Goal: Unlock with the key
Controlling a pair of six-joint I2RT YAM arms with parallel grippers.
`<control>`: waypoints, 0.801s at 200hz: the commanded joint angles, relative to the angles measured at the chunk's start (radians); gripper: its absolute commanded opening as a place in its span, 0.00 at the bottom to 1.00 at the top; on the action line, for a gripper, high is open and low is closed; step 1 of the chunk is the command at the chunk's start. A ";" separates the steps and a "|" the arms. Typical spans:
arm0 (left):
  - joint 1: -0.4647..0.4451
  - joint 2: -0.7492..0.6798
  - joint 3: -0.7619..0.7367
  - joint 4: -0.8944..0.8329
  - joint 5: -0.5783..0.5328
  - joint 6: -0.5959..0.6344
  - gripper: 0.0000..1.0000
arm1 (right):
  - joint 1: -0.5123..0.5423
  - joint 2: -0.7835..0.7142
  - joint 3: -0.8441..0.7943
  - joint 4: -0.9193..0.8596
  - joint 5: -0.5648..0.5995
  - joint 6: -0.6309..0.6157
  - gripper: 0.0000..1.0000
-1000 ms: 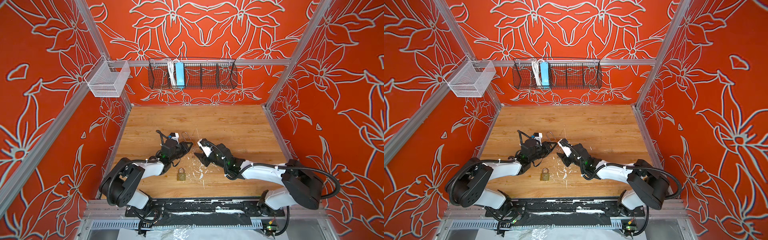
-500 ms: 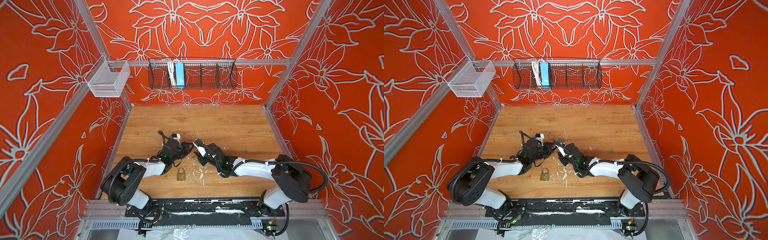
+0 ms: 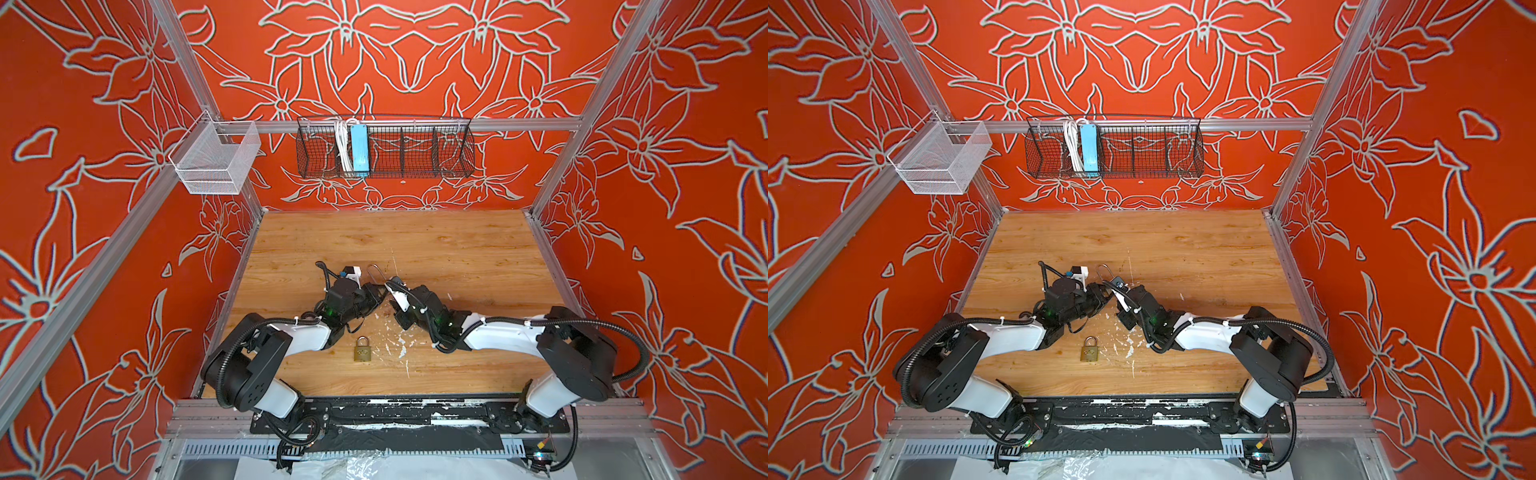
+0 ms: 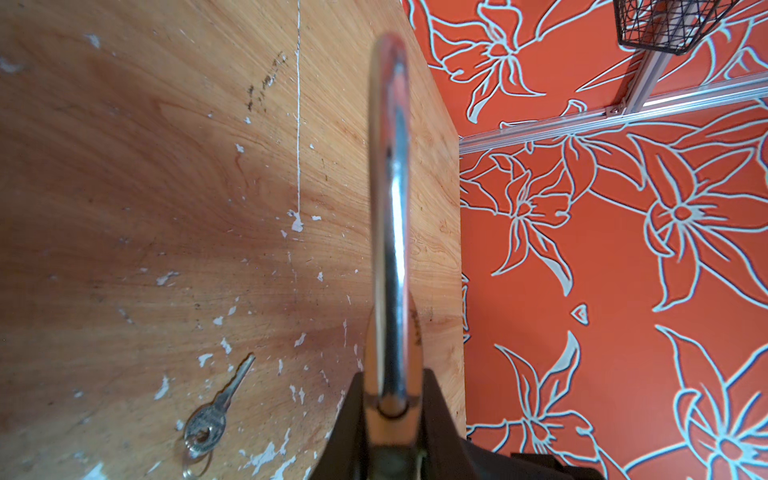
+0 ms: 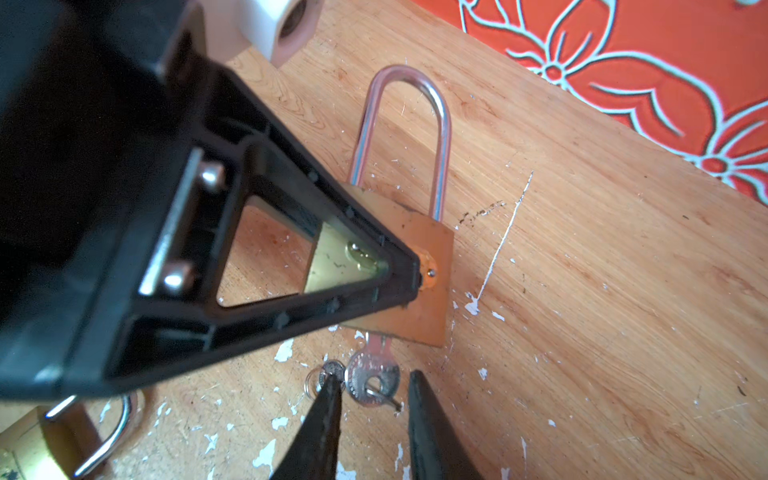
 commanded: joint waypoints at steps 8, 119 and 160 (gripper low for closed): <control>-0.004 -0.008 0.018 0.109 0.016 -0.001 0.00 | 0.010 0.020 0.034 -0.019 0.013 -0.003 0.31; -0.007 0.050 0.030 0.140 0.037 -0.003 0.00 | 0.011 0.016 0.025 0.010 0.049 -0.015 0.31; -0.015 0.070 0.038 0.155 0.047 -0.005 0.00 | 0.009 0.032 0.041 -0.006 0.043 -0.017 0.29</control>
